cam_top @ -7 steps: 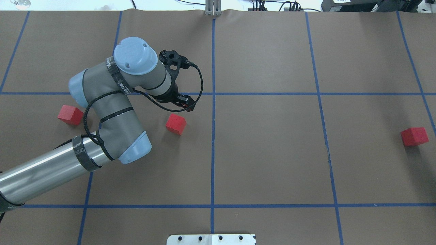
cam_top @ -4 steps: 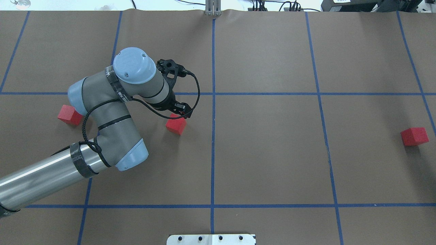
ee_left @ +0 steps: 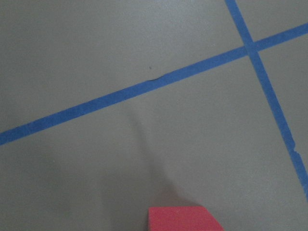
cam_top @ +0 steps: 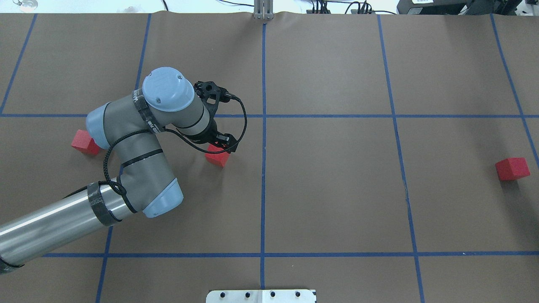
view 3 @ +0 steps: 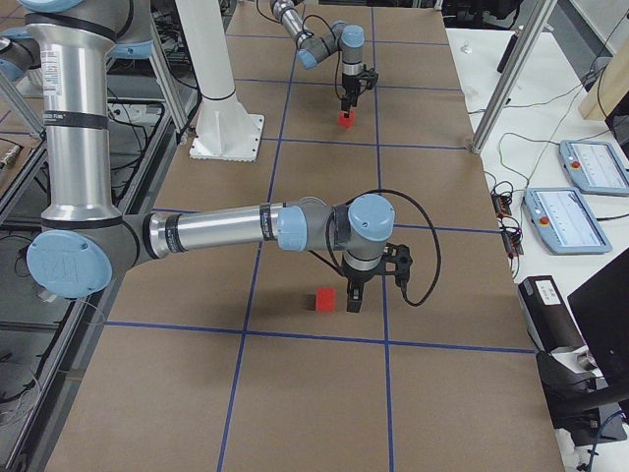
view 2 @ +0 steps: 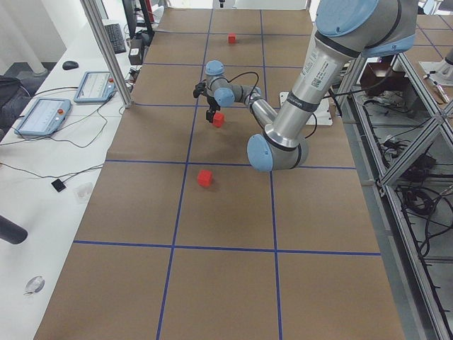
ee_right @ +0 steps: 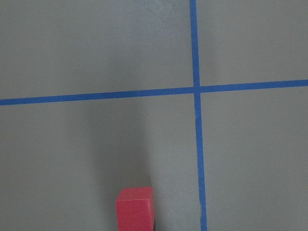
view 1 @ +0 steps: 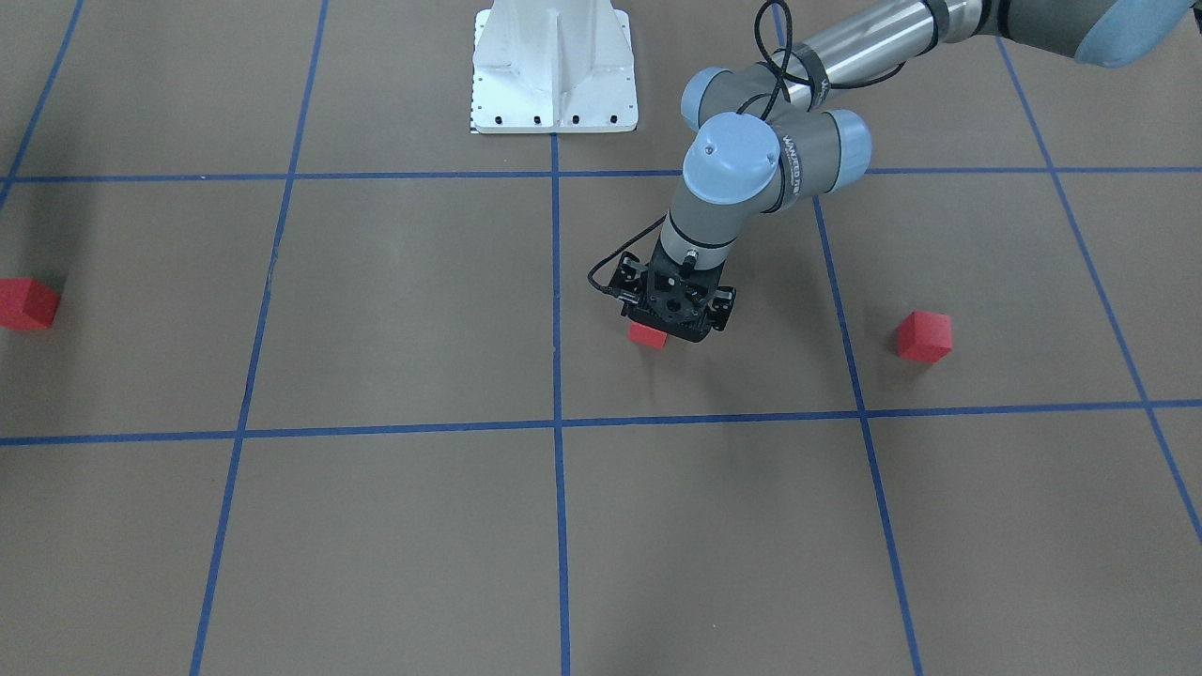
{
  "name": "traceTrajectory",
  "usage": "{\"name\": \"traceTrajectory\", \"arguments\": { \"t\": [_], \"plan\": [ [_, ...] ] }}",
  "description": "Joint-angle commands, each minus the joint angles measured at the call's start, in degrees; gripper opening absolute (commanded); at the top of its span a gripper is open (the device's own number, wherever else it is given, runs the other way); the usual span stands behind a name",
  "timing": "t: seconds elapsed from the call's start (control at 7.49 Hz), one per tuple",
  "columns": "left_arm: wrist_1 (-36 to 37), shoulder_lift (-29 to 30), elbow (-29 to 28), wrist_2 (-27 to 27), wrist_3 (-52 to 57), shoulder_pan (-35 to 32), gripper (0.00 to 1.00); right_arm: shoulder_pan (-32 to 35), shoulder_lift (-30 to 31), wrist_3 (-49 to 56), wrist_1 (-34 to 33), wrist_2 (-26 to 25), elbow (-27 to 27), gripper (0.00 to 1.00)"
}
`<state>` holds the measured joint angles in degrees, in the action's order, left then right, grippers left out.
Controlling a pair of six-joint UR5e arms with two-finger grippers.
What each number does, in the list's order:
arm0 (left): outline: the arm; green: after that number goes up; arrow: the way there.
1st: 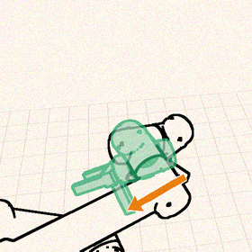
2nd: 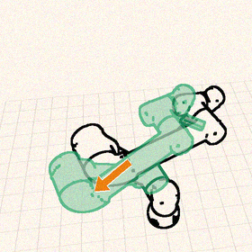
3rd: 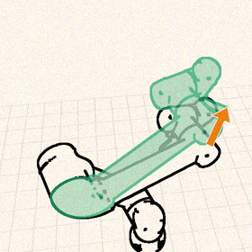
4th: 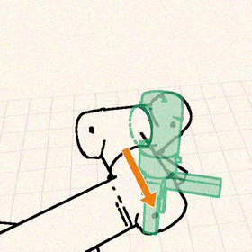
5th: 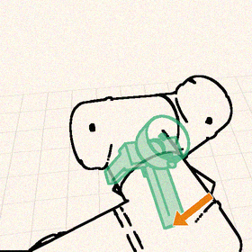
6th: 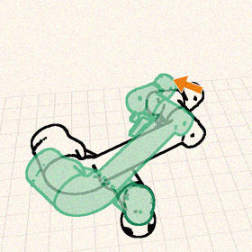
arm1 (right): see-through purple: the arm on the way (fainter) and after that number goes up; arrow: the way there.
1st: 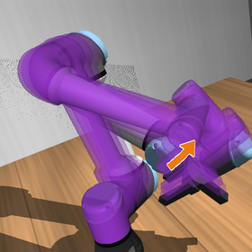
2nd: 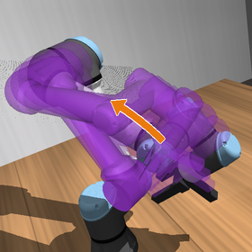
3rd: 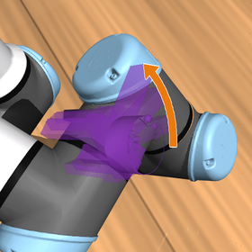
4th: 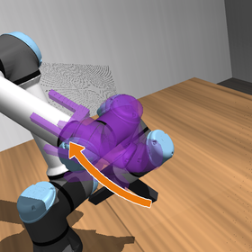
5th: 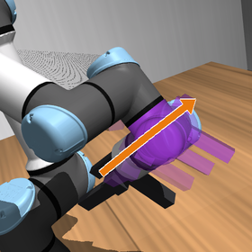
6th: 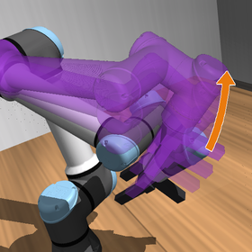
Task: Form red blocks into L shape at center
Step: 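Close the left gripper on the red cube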
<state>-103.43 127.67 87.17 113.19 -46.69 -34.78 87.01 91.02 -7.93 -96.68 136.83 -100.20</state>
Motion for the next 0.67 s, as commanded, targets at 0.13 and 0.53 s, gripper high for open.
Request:
{"name": "traceTrajectory", "arguments": {
  "t": [0.13,0.53],
  "plan": [
    [0.1,-0.1,-0.2,-0.2,-0.8,1.8,1.0,0.0,-0.1,0.0,0.0,0.0,0.6,0.99],
    [0.2,-0.2,-0.2,-0.4,-0.8,2.3,0.72,0.0,-0.1,0.0,0.0,-0.1,0.7,0.99]
  ]
}}
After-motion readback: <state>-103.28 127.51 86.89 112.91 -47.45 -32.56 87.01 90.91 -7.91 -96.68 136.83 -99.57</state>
